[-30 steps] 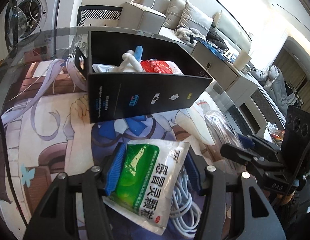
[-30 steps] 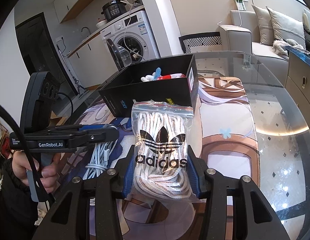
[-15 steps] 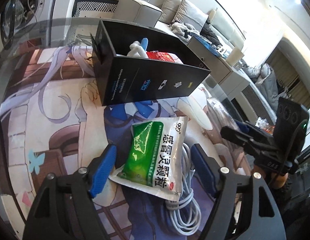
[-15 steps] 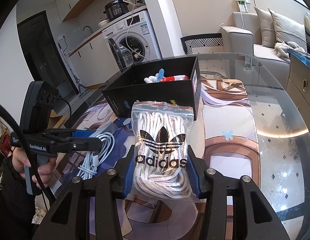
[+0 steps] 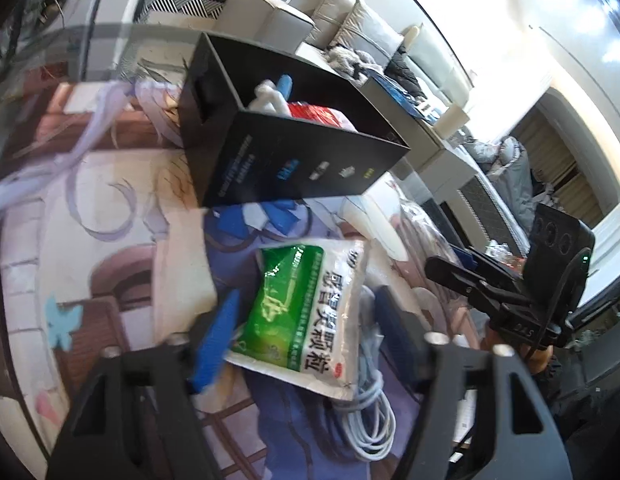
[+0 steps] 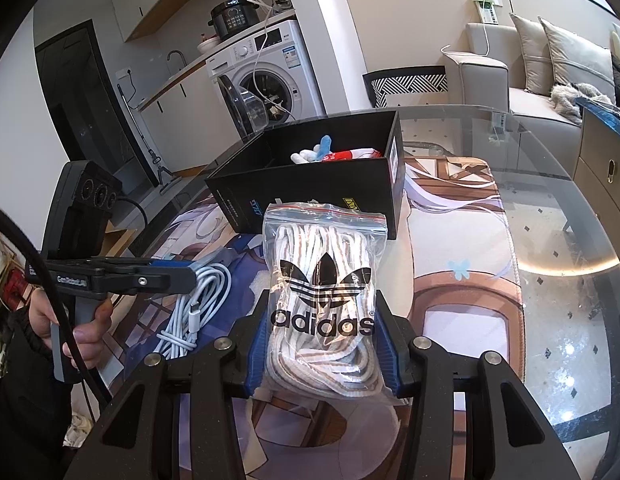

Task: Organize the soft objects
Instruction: 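Grasp the green-and-white packet with the left gripper while the right holds the lace bag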

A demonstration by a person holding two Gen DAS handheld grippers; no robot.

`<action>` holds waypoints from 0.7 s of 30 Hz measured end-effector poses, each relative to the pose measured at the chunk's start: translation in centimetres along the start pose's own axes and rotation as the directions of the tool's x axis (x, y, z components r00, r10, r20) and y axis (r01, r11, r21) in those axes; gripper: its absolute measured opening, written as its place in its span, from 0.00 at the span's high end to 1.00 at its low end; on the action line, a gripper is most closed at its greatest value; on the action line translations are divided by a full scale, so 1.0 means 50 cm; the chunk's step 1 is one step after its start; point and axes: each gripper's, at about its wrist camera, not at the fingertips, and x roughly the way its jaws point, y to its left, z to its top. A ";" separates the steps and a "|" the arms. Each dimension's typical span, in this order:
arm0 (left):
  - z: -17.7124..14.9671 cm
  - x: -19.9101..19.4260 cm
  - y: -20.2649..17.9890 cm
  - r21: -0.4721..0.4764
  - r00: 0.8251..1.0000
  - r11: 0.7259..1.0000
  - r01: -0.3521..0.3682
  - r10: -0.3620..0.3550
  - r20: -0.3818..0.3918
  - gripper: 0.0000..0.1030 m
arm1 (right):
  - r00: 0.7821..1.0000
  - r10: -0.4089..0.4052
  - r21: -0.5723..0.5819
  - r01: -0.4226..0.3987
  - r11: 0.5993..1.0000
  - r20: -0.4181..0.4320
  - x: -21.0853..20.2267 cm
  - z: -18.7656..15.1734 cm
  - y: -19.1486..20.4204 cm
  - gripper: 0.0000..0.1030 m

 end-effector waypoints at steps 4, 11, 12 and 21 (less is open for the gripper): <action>-0.004 -0.004 -0.017 0.025 1.000 1.000 0.018 -0.019 0.011 0.59 | 1.000 -0.001 0.000 0.001 1.000 0.000 0.001 0.000 0.001 0.55; -0.001 -0.033 -0.031 0.032 0.997 0.999 0.020 -0.022 0.069 0.67 | 1.000 -0.001 -0.002 0.001 1.000 0.002 0.002 0.001 0.003 0.55; -0.001 -0.037 -0.035 0.038 0.997 0.999 0.019 -0.022 0.077 0.67 | 1.000 0.000 -0.002 0.000 1.000 0.002 0.002 0.001 0.004 0.55; 0.015 -0.065 -0.055 0.053 0.992 0.998 -0.023 0.016 0.129 0.67 | 1.000 0.000 -0.017 0.000 1.000 0.018 -0.011 0.009 0.012 0.55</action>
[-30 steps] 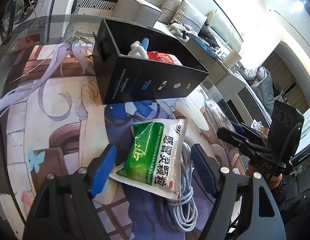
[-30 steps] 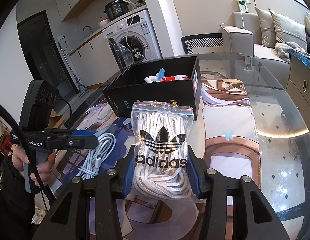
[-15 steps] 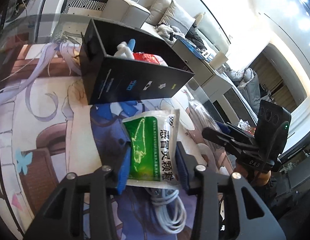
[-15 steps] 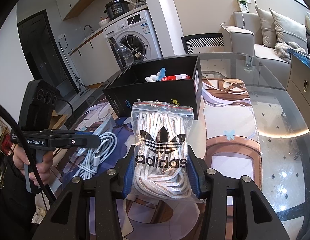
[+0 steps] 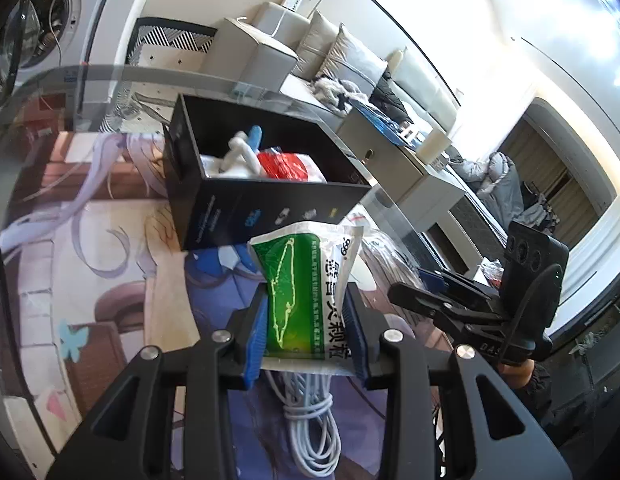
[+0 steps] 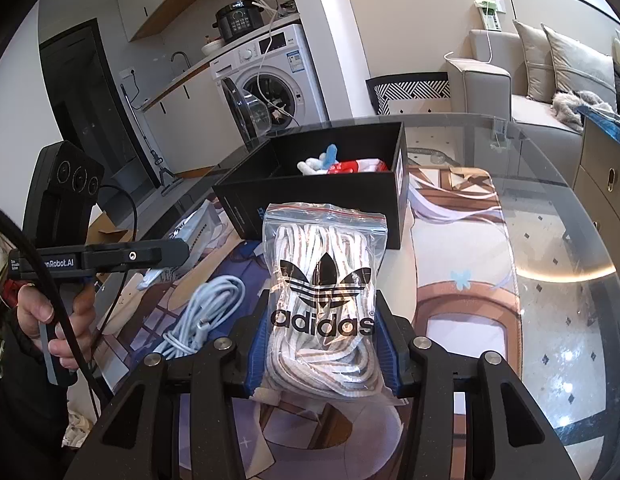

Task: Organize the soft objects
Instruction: 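Grasp the green-and-white packet with the left gripper while the right holds the lace bag, then carry the packet and lace bag over the black box with both grippers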

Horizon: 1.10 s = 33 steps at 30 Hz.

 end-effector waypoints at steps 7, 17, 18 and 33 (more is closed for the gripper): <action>0.023 -0.012 -0.009 0.028 0.995 0.996 -0.088 0.086 0.055 0.67 | 1.000 -0.004 -0.023 0.005 1.000 0.017 -0.012 0.018 0.010 0.55; 0.074 -0.005 -0.039 0.105 0.967 0.967 -0.233 0.219 0.132 0.67 | 0.999 -0.016 -0.096 0.020 0.995 0.044 -0.011 0.081 0.039 0.55; 0.078 -0.003 -0.039 0.108 0.964 0.964 -0.244 0.229 0.136 0.67 | 0.999 -0.016 -0.101 0.020 0.995 0.046 -0.011 0.087 0.042 0.55; 0.128 0.040 -0.048 0.158 0.908 0.901 -0.403 0.373 0.188 0.66 | 0.998 -0.044 -0.136 0.051 0.989 0.053 0.018 0.164 0.043 0.55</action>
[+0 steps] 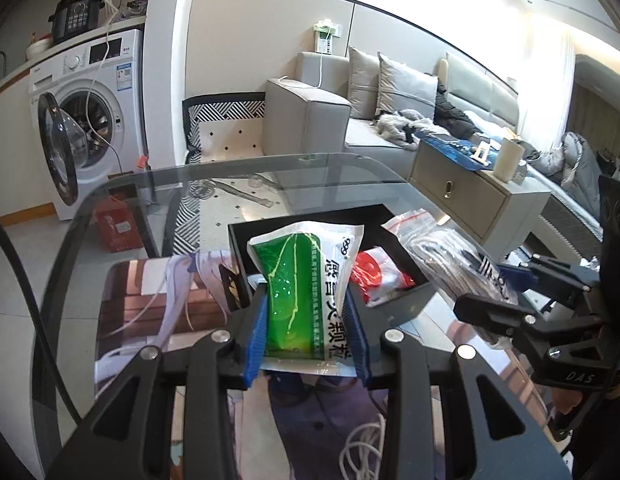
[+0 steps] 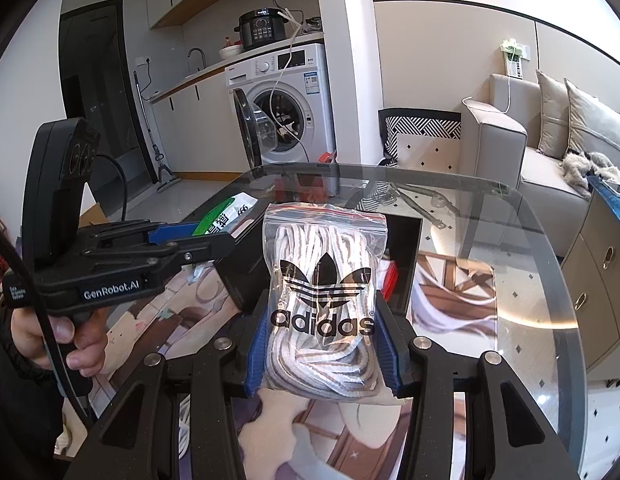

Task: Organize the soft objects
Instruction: 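Carry the packet and lace bag over the black box with both grippers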

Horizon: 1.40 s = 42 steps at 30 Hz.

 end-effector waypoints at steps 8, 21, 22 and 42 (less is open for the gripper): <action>0.008 0.051 -0.006 0.033 0.998 0.998 -0.049 0.050 -0.045 0.66 | 0.999 -0.014 -0.017 0.014 1.000 -0.047 0.044 0.012 -0.012 0.55; 0.027 0.092 -0.018 0.070 0.997 0.996 -0.049 0.053 -0.062 0.66 | 0.996 -0.046 -0.066 0.041 0.997 -0.076 0.090 0.035 -0.021 0.55; 0.026 0.095 -0.018 0.073 0.997 0.996 -0.049 0.053 -0.063 0.66 | 0.996 -0.050 -0.070 0.045 0.997 -0.076 0.092 0.037 -0.021 0.55; 0.041 0.155 -0.025 0.078 0.994 0.996 -0.035 0.043 -0.101 0.65 | 0.994 -0.058 -0.092 0.050 0.994 -0.090 0.144 0.056 -0.037 0.54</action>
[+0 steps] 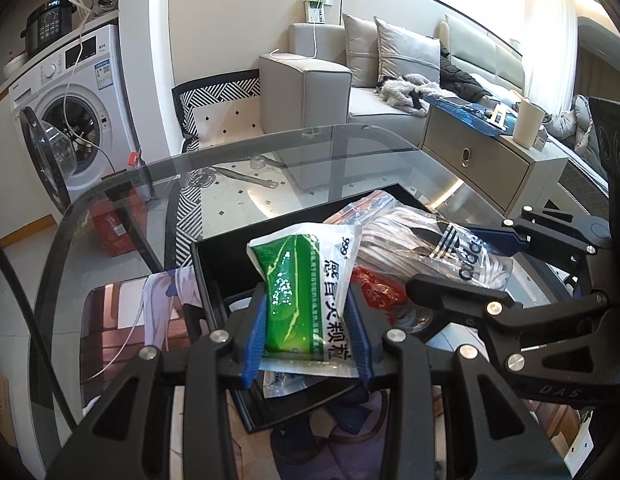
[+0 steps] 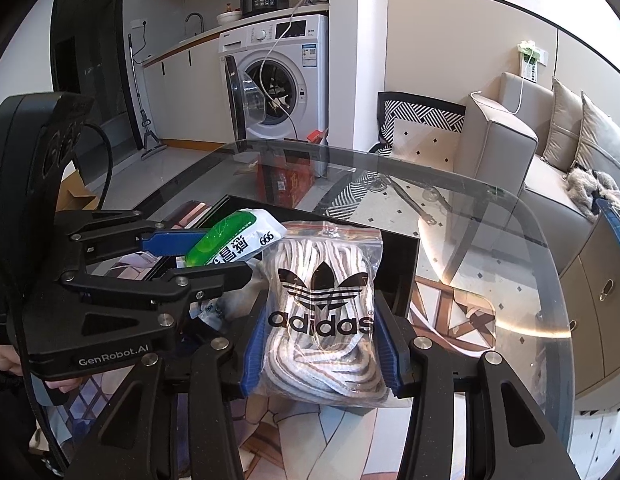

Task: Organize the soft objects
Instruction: 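Carry the packet and lace bag over the black box with both grippers, then open both grippers to drop the packet and lace bag into the box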

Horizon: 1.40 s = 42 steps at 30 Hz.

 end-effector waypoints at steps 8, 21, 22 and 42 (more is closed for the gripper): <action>-0.005 0.025 0.001 0.005 1.000 1.000 -0.003 0.003 -0.024 0.63 | 1.000 0.007 -0.015 -0.007 1.000 -0.002 0.016 0.007 0.004 0.53; -0.008 0.021 -0.008 0.034 1.000 0.999 -0.002 0.003 -0.029 0.55 | 0.999 0.009 0.004 -0.009 1.000 0.044 0.024 0.007 -0.013 0.36; -0.010 0.018 -0.008 0.035 1.000 0.999 0.000 0.001 -0.027 0.52 | 0.998 0.011 0.009 -0.011 1.000 0.057 0.016 0.004 -0.015 0.33; -0.066 -0.130 0.009 -0.058 0.993 0.998 0.032 -0.026 0.113 0.00 | 0.988 -0.015 0.084 0.002 0.996 0.154 -0.127 -0.061 -0.033 0.00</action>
